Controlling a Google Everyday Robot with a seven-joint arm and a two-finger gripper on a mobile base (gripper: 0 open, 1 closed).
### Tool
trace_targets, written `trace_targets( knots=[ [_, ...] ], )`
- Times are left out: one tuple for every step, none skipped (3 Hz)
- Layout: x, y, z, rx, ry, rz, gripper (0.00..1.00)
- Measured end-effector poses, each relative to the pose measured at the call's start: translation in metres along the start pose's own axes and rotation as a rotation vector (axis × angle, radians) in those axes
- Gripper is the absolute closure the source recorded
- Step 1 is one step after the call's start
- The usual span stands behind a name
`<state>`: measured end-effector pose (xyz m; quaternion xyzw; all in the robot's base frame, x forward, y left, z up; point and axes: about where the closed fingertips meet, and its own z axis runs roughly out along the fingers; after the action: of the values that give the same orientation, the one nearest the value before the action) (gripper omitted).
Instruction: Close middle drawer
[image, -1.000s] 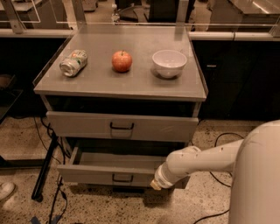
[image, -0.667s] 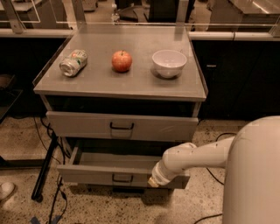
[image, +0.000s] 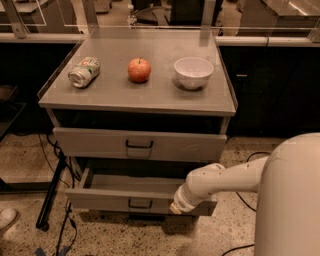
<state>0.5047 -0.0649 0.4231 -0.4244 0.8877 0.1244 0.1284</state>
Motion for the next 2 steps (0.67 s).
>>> trace_targets(
  knots=[
    [0.0000,0.0000,0.0000,0.000,0.000,0.000,0.14],
    [0.0000,0.0000,0.0001,0.000,0.000,0.000,0.00]
  ],
)
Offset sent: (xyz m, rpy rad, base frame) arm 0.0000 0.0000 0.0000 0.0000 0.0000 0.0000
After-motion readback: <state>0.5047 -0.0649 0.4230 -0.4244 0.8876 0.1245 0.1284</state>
